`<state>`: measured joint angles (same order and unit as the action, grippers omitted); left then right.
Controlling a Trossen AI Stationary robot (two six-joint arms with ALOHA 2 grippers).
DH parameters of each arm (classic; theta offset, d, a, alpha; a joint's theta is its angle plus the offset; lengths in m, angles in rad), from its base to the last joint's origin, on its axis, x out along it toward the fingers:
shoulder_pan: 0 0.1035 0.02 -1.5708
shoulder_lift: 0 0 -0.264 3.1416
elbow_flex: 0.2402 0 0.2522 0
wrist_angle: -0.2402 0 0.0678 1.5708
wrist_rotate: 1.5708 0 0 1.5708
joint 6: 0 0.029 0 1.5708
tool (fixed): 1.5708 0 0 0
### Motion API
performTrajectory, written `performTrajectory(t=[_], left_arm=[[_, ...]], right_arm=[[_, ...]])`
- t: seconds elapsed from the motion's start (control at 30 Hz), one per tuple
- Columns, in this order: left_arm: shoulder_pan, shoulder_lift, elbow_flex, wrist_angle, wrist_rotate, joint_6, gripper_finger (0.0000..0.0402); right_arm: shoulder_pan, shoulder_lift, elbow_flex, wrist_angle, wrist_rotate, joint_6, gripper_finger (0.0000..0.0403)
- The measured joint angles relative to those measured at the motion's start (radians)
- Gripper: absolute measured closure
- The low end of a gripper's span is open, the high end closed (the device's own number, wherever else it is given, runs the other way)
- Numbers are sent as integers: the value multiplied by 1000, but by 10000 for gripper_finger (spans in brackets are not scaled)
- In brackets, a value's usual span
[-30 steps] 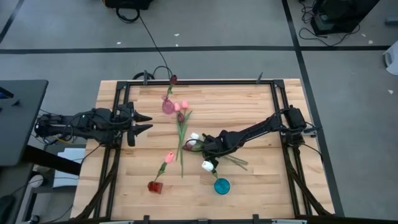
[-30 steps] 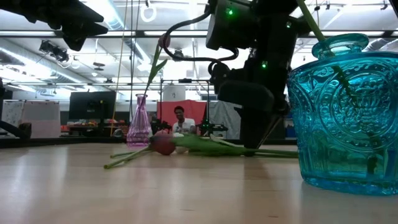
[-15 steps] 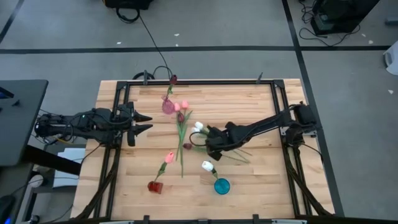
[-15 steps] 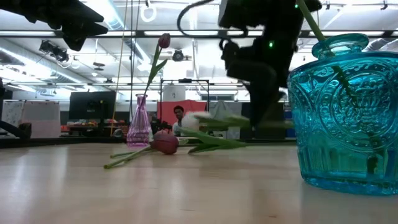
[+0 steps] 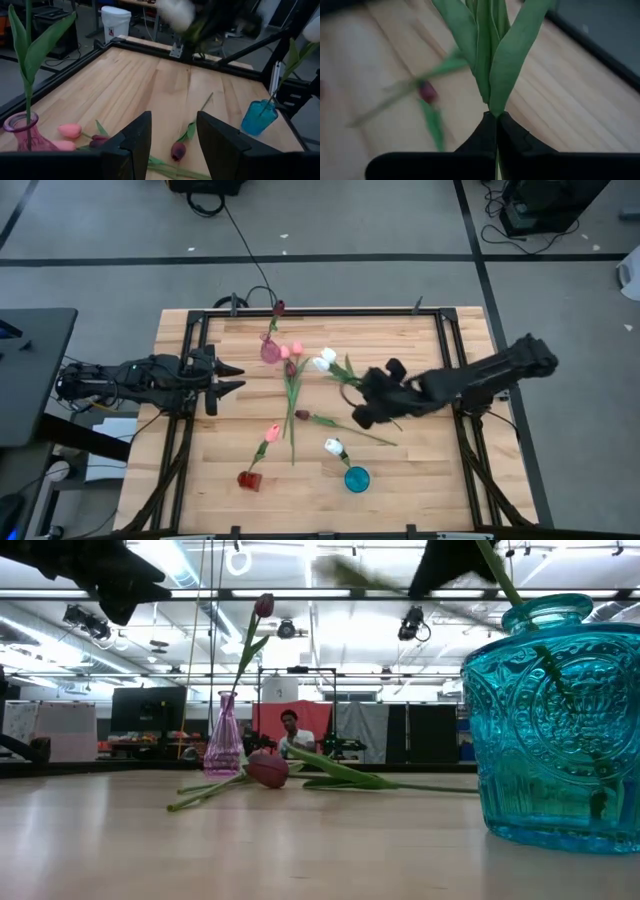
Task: Sort flowers into vase by color
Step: Put the right white flower into the blue vase
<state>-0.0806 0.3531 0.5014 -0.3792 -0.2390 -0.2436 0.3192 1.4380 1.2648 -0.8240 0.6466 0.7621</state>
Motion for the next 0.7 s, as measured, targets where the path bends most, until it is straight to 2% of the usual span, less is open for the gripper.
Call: performTrajectory(t=[0.13,0.37,0.57,0.7], left_arm=[[0,0,0,-3,0,0,239],[0,0,0,1,0,-18,239],[0,0,0,9,0,-20,239],[0,0,0,17,0,3,239]], right_arm=[[145,-53,1,66,139,-1,392],[350,-20,1,234,357,-3,392],[462,69,1,451,531,-87,392],[498,140,1,549,599,-114,392]])
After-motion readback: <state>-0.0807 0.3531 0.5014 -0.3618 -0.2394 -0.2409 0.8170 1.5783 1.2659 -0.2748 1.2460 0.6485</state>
